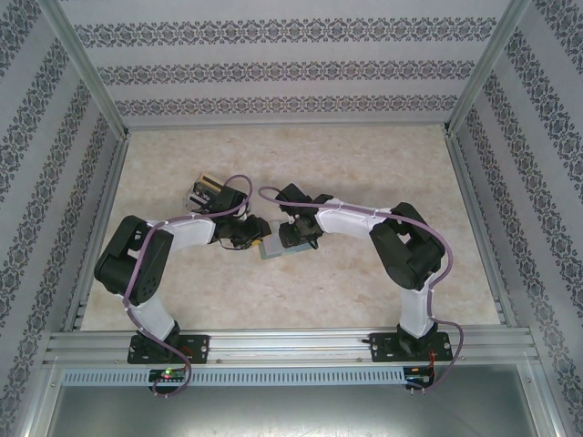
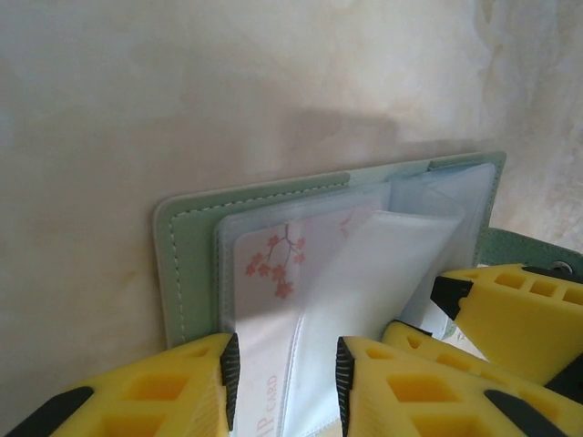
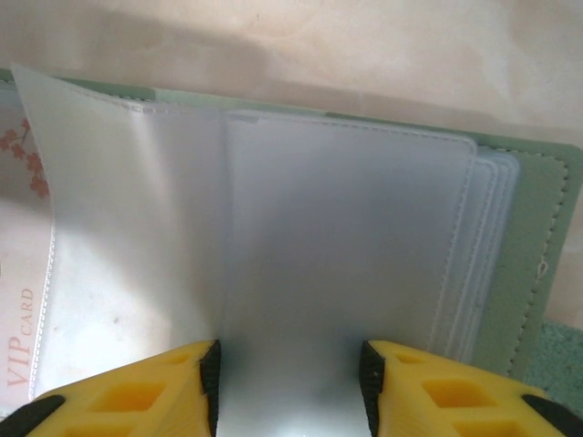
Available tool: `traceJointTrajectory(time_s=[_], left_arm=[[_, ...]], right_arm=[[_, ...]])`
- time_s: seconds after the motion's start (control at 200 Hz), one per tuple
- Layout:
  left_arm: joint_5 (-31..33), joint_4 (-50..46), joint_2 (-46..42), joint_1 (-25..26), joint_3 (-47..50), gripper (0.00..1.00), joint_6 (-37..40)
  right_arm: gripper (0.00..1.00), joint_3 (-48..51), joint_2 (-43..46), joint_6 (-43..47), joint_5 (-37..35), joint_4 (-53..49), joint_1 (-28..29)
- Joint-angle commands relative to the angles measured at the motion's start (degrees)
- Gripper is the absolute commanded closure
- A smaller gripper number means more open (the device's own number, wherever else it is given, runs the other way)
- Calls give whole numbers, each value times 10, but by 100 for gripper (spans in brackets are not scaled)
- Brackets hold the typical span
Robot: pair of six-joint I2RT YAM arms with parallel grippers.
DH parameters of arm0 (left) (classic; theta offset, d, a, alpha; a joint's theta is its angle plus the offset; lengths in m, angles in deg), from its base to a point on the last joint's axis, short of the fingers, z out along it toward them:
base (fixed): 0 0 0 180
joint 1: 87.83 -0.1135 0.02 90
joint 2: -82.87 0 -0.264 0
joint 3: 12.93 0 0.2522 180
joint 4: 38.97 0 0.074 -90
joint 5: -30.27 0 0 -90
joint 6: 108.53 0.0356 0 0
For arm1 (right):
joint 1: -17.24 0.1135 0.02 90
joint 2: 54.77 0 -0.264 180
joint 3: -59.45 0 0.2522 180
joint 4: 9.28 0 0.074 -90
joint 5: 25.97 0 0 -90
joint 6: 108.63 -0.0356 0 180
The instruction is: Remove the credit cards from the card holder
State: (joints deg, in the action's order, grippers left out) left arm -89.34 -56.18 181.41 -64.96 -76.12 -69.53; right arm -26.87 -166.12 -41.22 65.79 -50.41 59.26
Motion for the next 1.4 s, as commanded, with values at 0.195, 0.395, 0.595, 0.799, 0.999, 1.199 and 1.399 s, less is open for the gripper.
traceJointTrajectory(time_s=[0.195,0.395,0.595,0.799,0.999,1.199,1.399], left_arm=[[-10,12,11,4,-26,64,19],[-11,16,12,4,-37,62,27],[-14,9,38,5,-64,58,57],[21,-37,47,4,-89,58,86],[21,-38,61,4,-81,64,77],[17,-22,74,3,-73,77,65],[-9,10,75,-7,-74,83,40]], right_arm=[[58,27,-17,-14,31,-3,-8],[62,40,-9,-24,64,14,-20],[63,46,-5,-27,77,19,-26],[64,48,-4,-25,79,20,-29],[55,59,11,-17,93,39,-26],[37,57,12,1,78,37,-11],[35,43,3,36,42,14,8]])
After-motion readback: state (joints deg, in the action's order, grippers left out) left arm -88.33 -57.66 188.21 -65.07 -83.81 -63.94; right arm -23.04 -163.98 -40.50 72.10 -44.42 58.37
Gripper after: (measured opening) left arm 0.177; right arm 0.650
